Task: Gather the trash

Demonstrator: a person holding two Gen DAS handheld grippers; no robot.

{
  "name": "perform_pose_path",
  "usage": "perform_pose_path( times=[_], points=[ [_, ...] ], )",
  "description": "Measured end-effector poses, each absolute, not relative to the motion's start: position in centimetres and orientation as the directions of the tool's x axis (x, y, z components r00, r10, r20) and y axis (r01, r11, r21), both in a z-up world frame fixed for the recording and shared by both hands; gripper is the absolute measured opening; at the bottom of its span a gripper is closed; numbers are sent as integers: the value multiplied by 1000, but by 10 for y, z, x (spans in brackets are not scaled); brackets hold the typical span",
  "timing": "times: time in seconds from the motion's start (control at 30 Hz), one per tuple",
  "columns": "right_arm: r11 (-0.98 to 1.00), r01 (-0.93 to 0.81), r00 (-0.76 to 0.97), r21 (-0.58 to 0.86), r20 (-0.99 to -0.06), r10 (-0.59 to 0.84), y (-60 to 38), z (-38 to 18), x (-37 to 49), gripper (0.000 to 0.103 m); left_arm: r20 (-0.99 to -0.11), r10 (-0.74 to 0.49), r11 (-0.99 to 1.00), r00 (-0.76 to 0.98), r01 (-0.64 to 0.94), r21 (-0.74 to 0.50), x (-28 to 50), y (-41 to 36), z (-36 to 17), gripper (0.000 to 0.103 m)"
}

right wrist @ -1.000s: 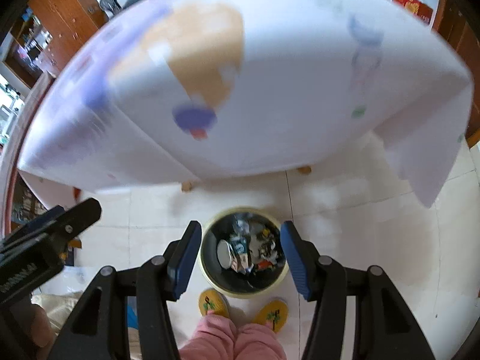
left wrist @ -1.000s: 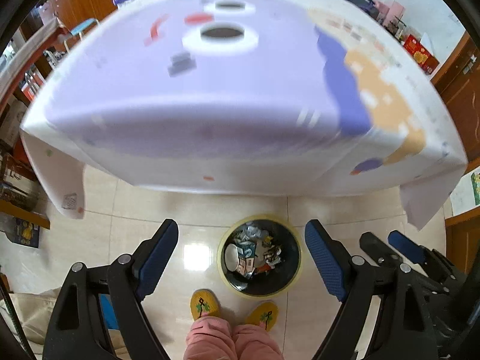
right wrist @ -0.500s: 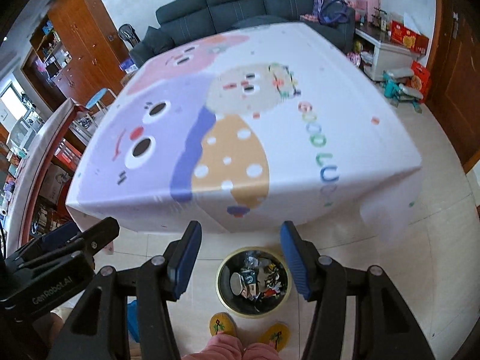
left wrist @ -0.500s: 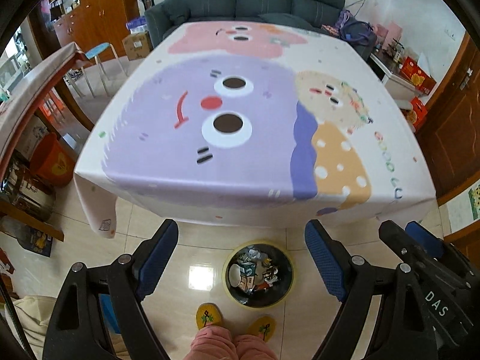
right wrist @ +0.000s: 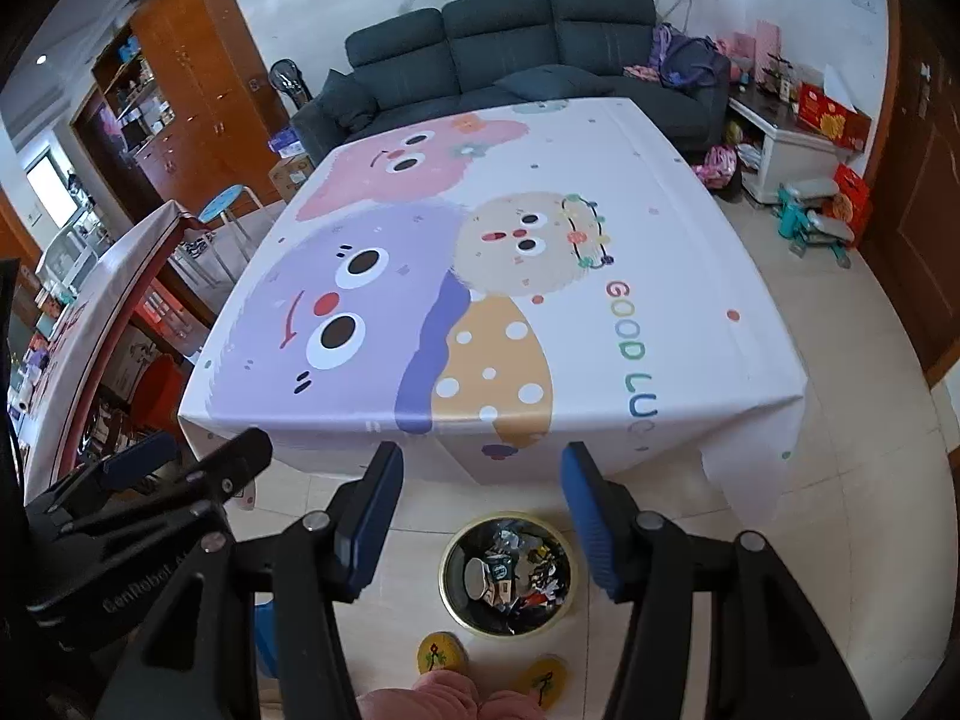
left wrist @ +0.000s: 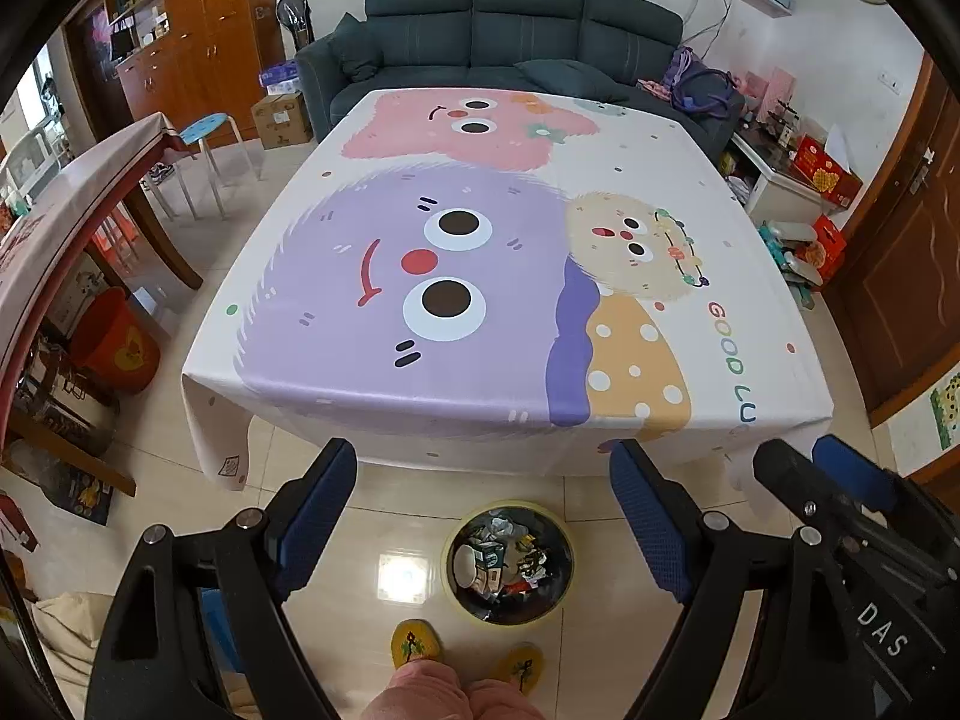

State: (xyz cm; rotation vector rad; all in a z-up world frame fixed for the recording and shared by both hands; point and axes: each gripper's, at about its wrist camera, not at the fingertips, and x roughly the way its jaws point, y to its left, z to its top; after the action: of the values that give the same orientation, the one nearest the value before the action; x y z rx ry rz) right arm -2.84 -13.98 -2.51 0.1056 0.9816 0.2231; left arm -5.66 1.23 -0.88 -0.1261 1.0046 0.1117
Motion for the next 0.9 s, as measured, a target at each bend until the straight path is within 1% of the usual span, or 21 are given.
perform_pose_path(
  times=[0.3, 0.9],
  points=[
    [970, -159, 557, 182, -795, 240, -141, -15, -24, 55, -833, 56, 988, 550, -148, -32, -53, 5, -1, 85],
    [971, -170, 567, 166, -789, 234, -142, -11, -17, 55, -830, 62, 987, 554, -156, -30, -48, 4, 3, 85]
  ],
)
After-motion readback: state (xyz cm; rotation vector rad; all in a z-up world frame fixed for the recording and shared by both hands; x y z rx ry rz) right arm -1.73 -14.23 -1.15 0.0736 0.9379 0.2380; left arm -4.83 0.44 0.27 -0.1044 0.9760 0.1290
